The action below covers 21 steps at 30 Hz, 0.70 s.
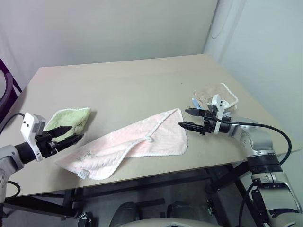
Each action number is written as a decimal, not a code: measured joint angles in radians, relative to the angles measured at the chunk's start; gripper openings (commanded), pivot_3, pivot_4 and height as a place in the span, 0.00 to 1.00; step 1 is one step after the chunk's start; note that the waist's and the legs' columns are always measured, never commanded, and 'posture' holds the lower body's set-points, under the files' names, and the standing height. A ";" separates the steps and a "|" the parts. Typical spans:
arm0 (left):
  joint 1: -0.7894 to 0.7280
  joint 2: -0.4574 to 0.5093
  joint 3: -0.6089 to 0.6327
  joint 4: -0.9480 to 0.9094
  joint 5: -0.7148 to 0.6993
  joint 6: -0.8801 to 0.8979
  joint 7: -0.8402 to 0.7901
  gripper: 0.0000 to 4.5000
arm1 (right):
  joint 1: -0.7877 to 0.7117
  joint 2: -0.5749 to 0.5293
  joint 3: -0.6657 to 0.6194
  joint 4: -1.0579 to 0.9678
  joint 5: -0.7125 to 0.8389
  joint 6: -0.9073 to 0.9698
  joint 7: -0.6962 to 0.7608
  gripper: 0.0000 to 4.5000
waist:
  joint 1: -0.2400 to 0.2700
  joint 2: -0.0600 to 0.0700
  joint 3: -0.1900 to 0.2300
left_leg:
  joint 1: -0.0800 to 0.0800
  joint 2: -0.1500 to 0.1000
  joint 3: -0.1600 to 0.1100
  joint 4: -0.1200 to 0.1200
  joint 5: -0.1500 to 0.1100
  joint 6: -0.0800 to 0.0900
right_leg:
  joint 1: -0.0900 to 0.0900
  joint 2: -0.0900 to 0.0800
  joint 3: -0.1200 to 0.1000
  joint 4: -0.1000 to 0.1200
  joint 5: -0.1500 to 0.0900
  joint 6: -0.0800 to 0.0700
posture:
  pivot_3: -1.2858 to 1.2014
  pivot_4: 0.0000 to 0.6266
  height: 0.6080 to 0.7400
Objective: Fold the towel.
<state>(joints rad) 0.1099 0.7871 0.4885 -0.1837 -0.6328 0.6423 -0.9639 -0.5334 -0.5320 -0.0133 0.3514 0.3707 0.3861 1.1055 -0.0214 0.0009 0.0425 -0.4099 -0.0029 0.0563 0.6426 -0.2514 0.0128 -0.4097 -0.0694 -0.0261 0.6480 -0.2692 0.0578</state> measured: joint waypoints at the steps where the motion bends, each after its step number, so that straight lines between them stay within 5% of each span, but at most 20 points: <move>1: 0.008 -0.016 -0.008 -0.017 -0.001 0.000 0.008 0.82 | -0.011 0.004 0.001 0.015 -0.004 -0.003 -0.002 0.99 | 0.001 0.000 0.000 | 0.000 0.000 0.000 0.000 0.000 0.000 | 0.000 0.000 0.000 0.000 0.000 0.000 | 0.52 0.00 1.00; 21: -0.074 -0.173 -0.312 -0.150 0.006 0.007 0.119 0.82 | -0.466 0.172 0.106 0.871 -0.359 -0.334 -0.313 0.99 | -0.024 0.000 0.000 | 0.000 0.000 0.002 0.002 0.001 0.000 | 0.001 0.000 -0.001 0.002 0.001 0.000 | 0.52 0.00 1.00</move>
<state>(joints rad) 0.0355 0.6137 0.1761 -0.3338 -0.6272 0.6492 -0.8446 -0.9998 -0.3599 0.0929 1.2228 0.0115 0.0524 0.7929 -0.0451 0.0009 0.0423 -0.4096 -0.0034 0.0580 0.6443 -0.2507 0.0128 -0.4087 -0.0697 -0.0272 0.6500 -0.2684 0.0575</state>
